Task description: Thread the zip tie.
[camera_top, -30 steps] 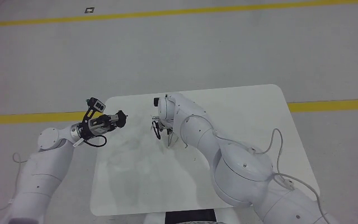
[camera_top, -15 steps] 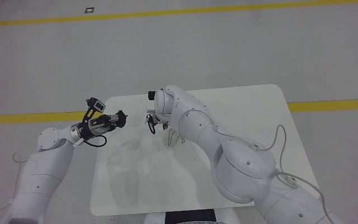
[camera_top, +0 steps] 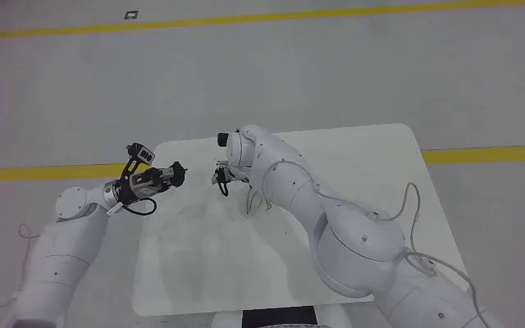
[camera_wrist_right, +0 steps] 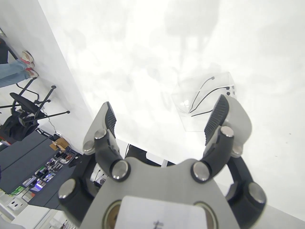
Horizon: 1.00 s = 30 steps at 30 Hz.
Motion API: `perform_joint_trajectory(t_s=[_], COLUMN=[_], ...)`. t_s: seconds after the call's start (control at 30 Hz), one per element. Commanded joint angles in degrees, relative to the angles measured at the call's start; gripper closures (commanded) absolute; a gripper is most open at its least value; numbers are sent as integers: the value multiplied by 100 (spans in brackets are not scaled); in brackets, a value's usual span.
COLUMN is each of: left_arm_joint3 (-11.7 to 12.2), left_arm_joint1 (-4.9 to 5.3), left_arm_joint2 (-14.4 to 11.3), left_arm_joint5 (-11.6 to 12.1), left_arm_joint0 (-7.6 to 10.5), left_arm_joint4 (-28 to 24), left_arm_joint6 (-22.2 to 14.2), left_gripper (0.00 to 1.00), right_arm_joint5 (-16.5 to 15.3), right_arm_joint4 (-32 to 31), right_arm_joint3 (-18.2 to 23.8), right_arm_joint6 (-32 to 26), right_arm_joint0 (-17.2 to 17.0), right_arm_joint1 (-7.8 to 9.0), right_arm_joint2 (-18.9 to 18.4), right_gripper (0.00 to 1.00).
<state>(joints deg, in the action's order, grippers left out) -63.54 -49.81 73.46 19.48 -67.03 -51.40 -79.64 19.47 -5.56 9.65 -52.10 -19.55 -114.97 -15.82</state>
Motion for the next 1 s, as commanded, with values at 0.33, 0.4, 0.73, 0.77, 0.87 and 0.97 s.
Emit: perform_joint_trajectory(t_s=[0.33,0.4,0.73,0.77,0.87,0.97], left_arm_joint3=[0,0,0,0,0,0], left_arm_joint1=[0,0,0,0,0,0], left_arm_joint2=[0,0,0,0,0,0], left_arm_joint5=[0,0,0,0,0,0], left_arm_joint0=[0,0,0,0,0,0], left_arm_joint4=[0,0,0,0,0,0], left_arm_joint6=[0,0,0,0,0,0], left_gripper=[100,100,100,100,100,100], right_arm_joint5=[1,1,1,1,1,1], right_arm_joint4=[-335,-345,-255,-255,-255,-255], right_arm_joint3=[-527,-509,-555,-555,-555,-555], right_arm_joint6=[-986,-1193,-1551,-1551,-1551,-1551], right_arm_joint0=[546,597,384,384,384,384], right_arm_joint1=[-103,-103,-103,-103,-103,-103], right_arm_joint2=[187,235,404,404,404,404], right_gripper=[0,0,0,0,0,0])
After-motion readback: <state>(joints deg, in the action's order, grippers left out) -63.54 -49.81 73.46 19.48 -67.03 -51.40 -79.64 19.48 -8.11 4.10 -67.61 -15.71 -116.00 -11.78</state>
